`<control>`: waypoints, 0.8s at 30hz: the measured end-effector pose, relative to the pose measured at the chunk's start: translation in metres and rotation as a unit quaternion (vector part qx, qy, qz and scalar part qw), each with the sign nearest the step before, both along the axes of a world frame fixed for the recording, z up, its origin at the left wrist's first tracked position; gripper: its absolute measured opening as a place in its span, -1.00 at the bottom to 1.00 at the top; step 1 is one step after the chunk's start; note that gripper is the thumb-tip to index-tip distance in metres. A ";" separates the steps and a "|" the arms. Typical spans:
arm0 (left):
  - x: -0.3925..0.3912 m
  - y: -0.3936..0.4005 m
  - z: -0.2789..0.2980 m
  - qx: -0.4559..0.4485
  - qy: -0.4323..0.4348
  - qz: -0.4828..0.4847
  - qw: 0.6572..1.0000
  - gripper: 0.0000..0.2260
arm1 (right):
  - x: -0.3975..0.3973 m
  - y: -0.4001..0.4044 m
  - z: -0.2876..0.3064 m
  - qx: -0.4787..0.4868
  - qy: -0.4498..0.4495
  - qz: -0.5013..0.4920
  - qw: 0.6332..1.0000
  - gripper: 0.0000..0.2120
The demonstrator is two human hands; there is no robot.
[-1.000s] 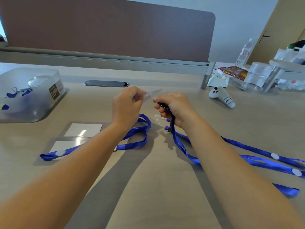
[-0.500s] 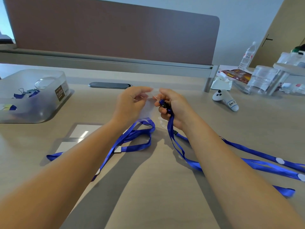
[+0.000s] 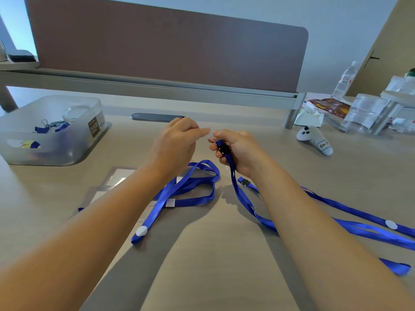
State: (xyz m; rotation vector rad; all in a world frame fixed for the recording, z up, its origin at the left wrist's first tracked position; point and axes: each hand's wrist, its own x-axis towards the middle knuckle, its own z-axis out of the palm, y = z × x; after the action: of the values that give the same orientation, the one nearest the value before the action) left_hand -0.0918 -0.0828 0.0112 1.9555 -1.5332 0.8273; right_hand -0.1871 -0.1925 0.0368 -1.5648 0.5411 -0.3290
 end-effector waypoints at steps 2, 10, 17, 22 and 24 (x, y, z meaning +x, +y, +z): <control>-0.002 0.001 0.000 -0.003 0.048 -0.005 0.999 -0.76 | 0.003 0.001 -0.001 -0.022 -0.006 -0.002 1.000 -0.78; -0.006 -0.004 0.015 -0.047 0.386 -0.010 0.921 -0.80 | 0.013 0.006 -0.004 -0.140 -0.016 0.000 0.990 -0.82; 0.004 0.002 0.032 0.013 0.491 0.007 0.871 -0.83 | 0.018 0.014 -0.001 -0.204 -0.044 0.030 0.977 -0.77; 0.008 0.008 0.039 0.056 0.488 0.014 0.871 -0.82 | 0.020 0.018 -0.005 -0.221 -0.050 0.045 0.973 -0.80; 0.008 0.009 0.039 0.059 0.475 0.017 0.878 -0.82 | 0.022 0.020 -0.006 -0.235 -0.053 0.047 0.969 -0.79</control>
State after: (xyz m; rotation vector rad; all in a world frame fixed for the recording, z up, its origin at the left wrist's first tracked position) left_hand -0.0840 -0.0735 0.0501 1.9867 -0.9400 -0.2574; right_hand -0.1656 -0.1725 0.0309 -2.0090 0.3138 -0.4907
